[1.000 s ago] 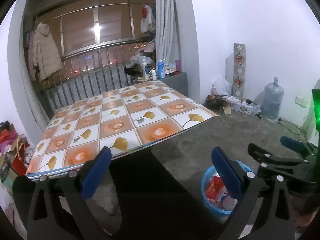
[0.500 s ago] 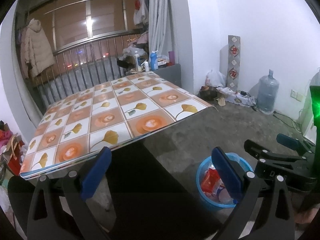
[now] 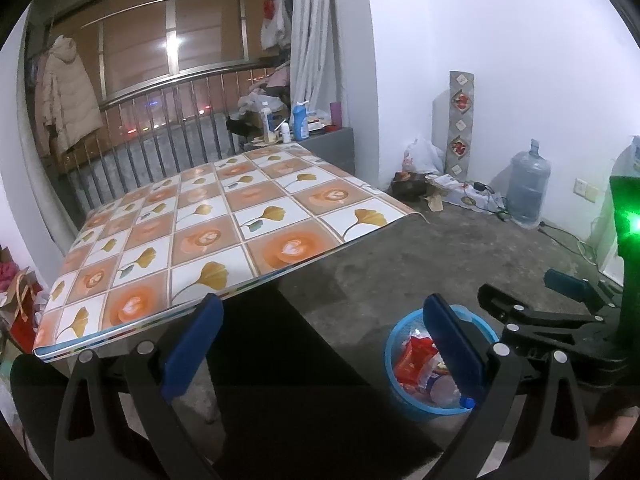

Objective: Collect trash

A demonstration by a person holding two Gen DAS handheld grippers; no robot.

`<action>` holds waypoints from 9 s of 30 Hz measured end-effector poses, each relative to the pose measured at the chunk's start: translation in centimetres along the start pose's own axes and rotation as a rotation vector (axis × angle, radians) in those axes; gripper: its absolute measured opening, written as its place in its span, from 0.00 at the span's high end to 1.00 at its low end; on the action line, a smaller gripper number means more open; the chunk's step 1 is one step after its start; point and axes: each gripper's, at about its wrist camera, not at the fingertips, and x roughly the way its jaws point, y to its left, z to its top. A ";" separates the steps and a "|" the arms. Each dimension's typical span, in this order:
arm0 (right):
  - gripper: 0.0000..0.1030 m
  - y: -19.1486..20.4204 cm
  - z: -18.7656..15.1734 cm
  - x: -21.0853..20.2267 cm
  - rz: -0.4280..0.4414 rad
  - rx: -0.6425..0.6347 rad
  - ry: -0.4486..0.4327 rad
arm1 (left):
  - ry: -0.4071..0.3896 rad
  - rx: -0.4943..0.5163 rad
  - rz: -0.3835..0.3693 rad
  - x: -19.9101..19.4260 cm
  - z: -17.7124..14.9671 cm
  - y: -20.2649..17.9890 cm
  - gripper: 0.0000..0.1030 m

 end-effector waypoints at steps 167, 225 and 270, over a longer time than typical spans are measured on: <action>0.08 -0.2 -0.8 0.3 0.029 -0.005 0.061 | -0.008 -0.054 -0.074 -0.2 0.5 0.4 0.05; 0.08 -0.5 -0.5 0.5 0.033 0.002 0.081 | -0.020 -0.033 -0.031 -0.5 0.2 0.2 0.04; 0.08 -0.5 -0.6 0.7 0.033 0.013 0.086 | -0.050 -0.026 -0.038 -0.8 0.5 -0.3 0.04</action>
